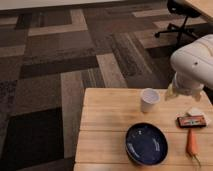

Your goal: Move the arm in a circular motion

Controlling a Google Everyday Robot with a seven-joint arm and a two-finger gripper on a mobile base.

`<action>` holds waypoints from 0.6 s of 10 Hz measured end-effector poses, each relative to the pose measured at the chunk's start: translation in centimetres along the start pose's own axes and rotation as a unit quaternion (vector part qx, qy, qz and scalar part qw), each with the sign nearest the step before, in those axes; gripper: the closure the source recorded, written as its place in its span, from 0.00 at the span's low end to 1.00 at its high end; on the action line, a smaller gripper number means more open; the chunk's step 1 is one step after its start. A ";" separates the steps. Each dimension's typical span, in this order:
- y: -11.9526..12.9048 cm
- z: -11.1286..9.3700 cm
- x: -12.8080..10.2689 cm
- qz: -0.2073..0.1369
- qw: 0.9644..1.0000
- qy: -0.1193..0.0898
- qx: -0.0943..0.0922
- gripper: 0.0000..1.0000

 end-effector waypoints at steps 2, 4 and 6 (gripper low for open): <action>6.4 -2.1 4.2 -0.026 0.999 0.009 -0.021 0.35; 16.6 -4.8 10.2 -0.086 0.993 0.050 -0.070 0.35; 23.8 -4.6 12.5 -0.148 0.978 0.092 -0.114 0.35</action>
